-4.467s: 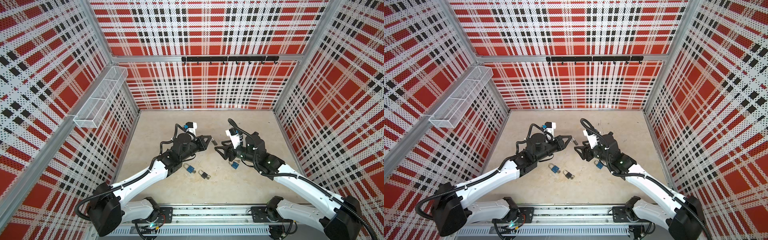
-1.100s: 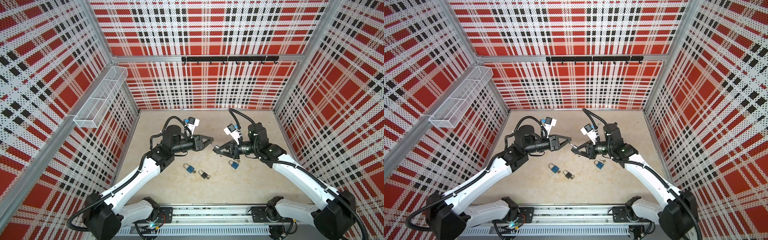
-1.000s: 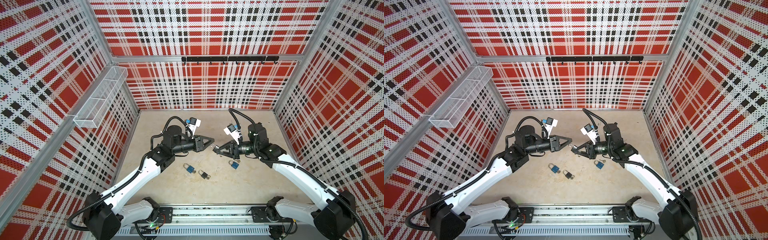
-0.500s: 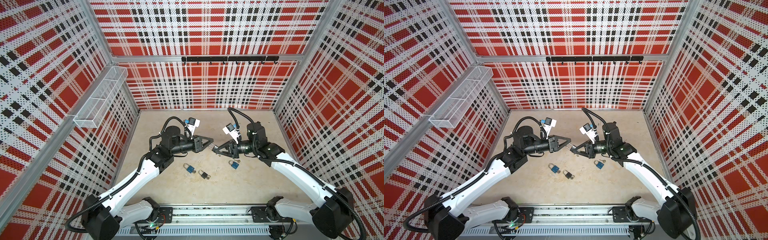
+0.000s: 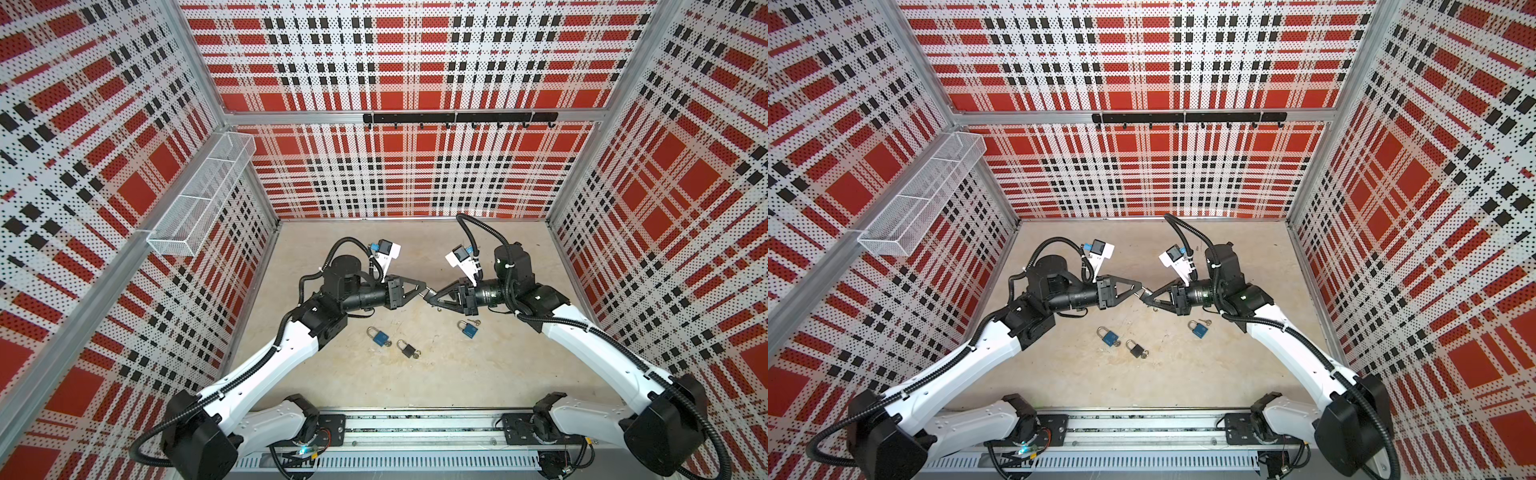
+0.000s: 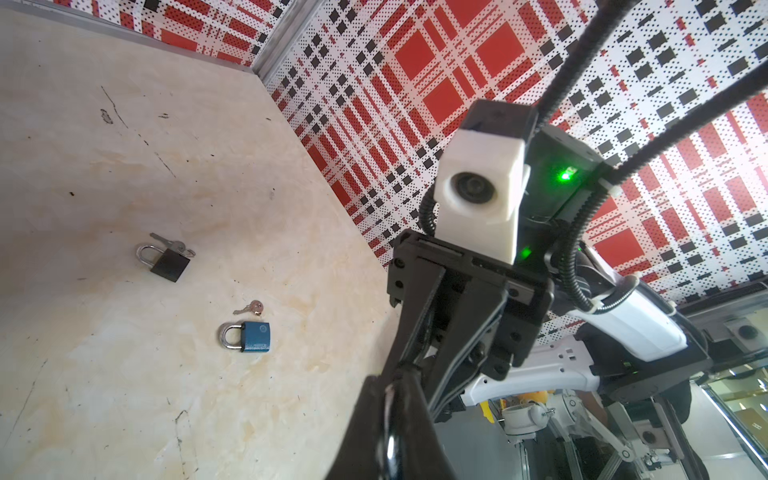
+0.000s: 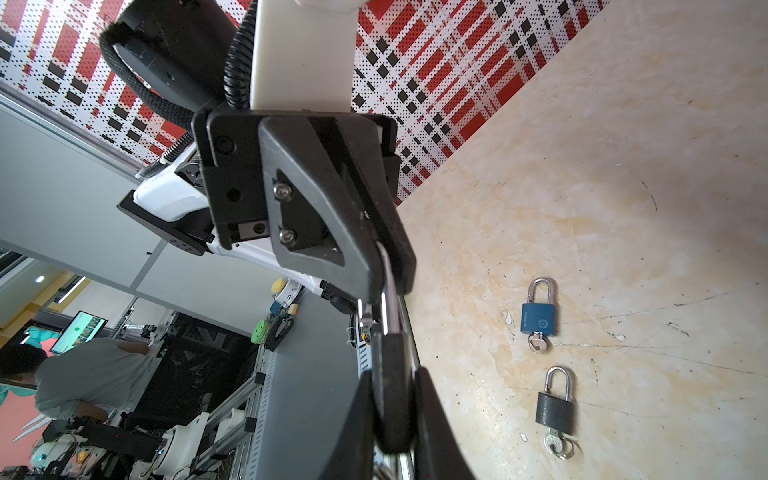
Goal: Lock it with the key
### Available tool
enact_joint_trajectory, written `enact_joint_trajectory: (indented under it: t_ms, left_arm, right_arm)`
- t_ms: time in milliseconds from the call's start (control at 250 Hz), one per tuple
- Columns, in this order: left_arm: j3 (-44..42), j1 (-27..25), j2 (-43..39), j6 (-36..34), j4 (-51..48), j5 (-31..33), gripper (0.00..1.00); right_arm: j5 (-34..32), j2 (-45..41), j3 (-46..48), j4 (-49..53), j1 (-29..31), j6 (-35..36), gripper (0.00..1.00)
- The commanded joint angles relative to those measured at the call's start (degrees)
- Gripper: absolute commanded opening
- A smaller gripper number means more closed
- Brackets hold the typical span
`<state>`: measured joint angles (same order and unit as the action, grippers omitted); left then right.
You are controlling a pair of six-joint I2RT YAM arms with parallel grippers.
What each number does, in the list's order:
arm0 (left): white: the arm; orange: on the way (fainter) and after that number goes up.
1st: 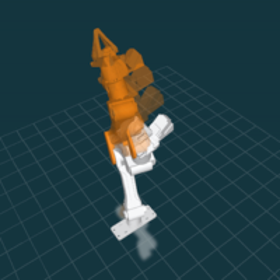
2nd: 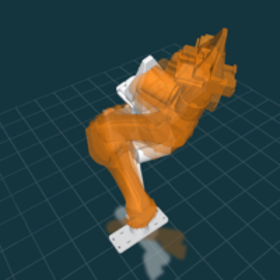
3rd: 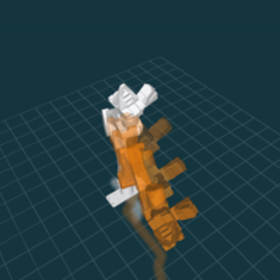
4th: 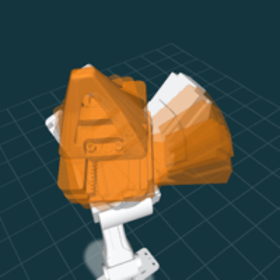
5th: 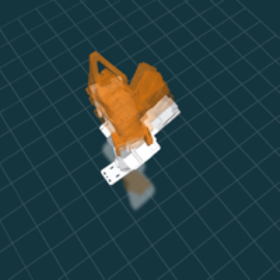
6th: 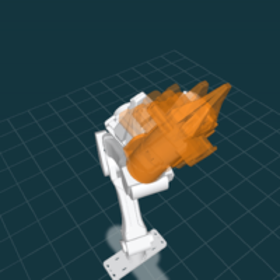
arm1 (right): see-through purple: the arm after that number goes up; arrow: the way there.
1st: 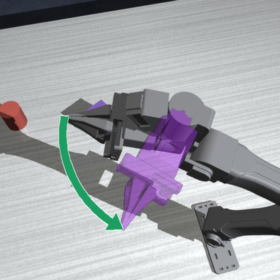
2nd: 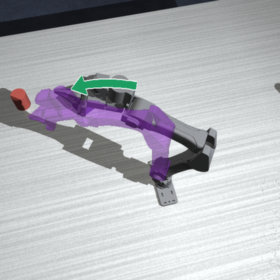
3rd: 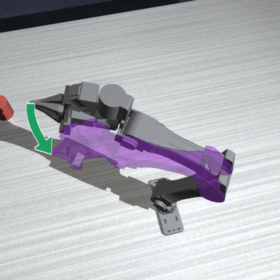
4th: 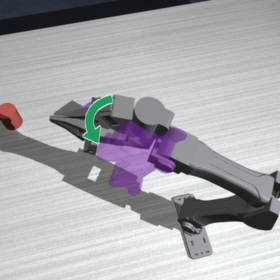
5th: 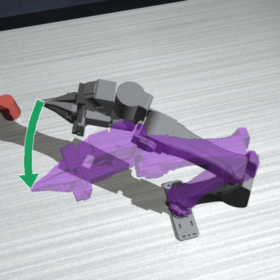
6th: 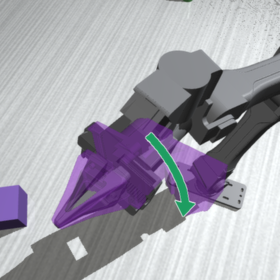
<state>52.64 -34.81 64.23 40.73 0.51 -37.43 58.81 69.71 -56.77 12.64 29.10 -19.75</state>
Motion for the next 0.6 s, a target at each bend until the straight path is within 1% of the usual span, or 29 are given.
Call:
enact_joint_trajectory:
  t_ms: [0,124,316,328,428,596]
  left_arm:
    - [-0.55,0.48,-0.95,-0.62,0.50,-0.28,0.05]
    - [-0.84,0.57,-0.51,-0.81,0.45,-0.46,0.00]
    - [-1.82,1.02,-0.07,-1.37,0.45,-0.19,0.00]
    - [-1.88,1.06,-0.09,-1.39,0.46,-0.12,0.00]
    - [-2.27,1.45,-0.07,-1.91,0.47,0.14,0.00]
    - [-2.74,1.40,-0.07,-2.50,0.65,0.89,0.00]
  right_arm:
    - [1.46,-0.08,-2.05,-3.48,-0.02,-0.42,0.00]
    - [2.60,-0.61,-1.65,-4.76,-0.04,-1.68,0.00]
    - [5.90,-1.55,-0.47,-9.96,-0.01,-5.44,0.00]
    - [6.08,-1.59,-0.33,-10.46,-0.06,-6.88,0.00]
    - [7.74,-2.25,0.99,-15.56,-0.08,-11.41,0.00]
    - [9.41,-3.31,2.40,-21.47,-0.01,-16.51,0.00]
